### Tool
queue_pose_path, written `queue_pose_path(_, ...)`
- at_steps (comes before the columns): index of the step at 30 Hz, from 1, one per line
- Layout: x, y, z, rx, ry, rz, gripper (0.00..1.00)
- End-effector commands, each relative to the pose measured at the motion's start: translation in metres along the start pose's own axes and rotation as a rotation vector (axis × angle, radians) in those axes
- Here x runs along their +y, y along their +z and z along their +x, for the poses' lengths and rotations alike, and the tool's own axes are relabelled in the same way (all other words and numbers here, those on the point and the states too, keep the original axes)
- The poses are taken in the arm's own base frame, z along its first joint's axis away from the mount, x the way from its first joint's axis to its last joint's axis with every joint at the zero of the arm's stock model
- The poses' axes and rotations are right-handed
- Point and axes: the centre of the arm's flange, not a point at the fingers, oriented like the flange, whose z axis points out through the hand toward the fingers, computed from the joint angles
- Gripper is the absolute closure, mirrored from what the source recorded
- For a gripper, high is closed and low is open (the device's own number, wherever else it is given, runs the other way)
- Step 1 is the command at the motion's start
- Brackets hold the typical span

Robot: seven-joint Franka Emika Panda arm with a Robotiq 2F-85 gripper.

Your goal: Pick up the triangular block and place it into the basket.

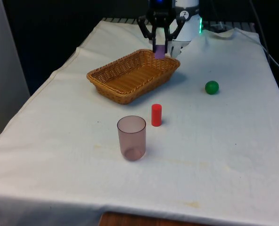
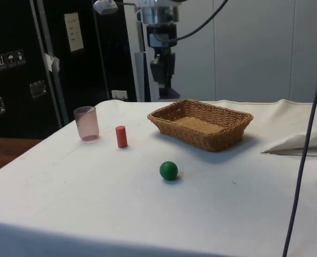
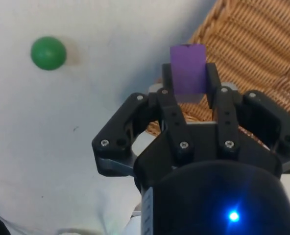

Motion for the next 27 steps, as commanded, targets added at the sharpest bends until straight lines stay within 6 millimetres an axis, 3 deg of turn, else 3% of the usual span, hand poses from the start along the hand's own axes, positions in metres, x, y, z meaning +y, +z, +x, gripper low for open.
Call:
queue_pose_path(1,0.006,0.0,-0.004,0.01,-0.003,-0.002,0.67)
queue_pose_path(9,0.031,0.013,-0.02,0.01,-0.006,0.002,0.67)
queue_pose_path(20,0.066,0.048,-0.047,0.001,-0.006,-0.009,0.67)
queue_pose_path(27,0.074,0.068,-0.054,0.006,0.001,-0.019,0.67)
